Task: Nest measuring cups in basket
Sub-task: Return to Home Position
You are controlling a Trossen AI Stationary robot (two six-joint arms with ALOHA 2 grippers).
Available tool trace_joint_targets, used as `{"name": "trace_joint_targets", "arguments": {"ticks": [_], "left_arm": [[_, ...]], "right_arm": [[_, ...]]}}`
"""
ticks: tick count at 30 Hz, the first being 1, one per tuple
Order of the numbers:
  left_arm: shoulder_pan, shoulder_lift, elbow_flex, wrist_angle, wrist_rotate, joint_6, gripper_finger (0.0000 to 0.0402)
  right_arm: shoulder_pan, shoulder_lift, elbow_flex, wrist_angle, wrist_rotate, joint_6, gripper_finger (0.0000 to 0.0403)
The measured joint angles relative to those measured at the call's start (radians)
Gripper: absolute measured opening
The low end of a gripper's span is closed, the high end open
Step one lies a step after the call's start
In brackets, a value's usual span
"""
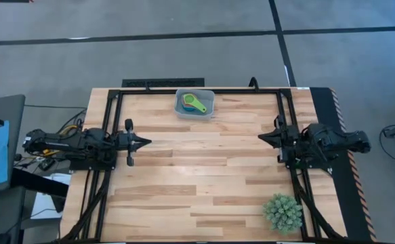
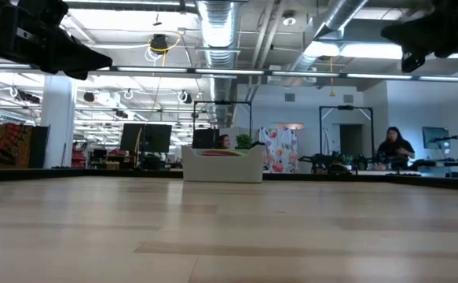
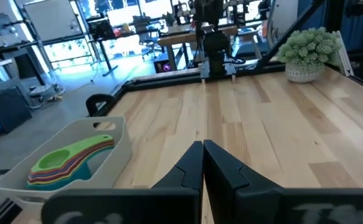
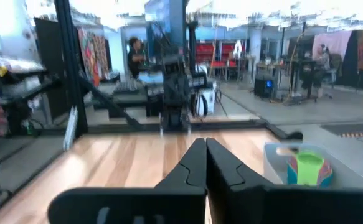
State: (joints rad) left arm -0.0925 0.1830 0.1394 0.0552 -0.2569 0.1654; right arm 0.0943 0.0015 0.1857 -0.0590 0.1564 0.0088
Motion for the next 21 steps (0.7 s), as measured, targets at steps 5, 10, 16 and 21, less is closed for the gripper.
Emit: {"name": "trace_joint_targets", "arguments": {"ticks": [5, 10, 16, 21], "left_arm": [[0.000, -0.034, 0.000, -0.024, -0.001, 0.019, 0.0000], [0.000, -0.077, 0.000, -0.055, 0.006, 0.034, 0.0000], [0.000, -0.134, 0.000, -0.118, 0.009, 0.046, 0.0000], [0.001, -0.184, 0.000, -0.165, 0.010, 0.063, 0.0000]], "right_arm": [[-0.001, 0.003, -0.027, -0.002, 0.000, 0.008, 0.0005], [-0.015, -0.001, -0.076, 0.029, 0.001, 0.025, 0.0016], [-0.041, -0.001, -0.153, 0.136, 0.001, 0.046, 0.0012], [-0.053, -0.001, -0.175, 0.162, 0.001, 0.064, 0.0006]]}}
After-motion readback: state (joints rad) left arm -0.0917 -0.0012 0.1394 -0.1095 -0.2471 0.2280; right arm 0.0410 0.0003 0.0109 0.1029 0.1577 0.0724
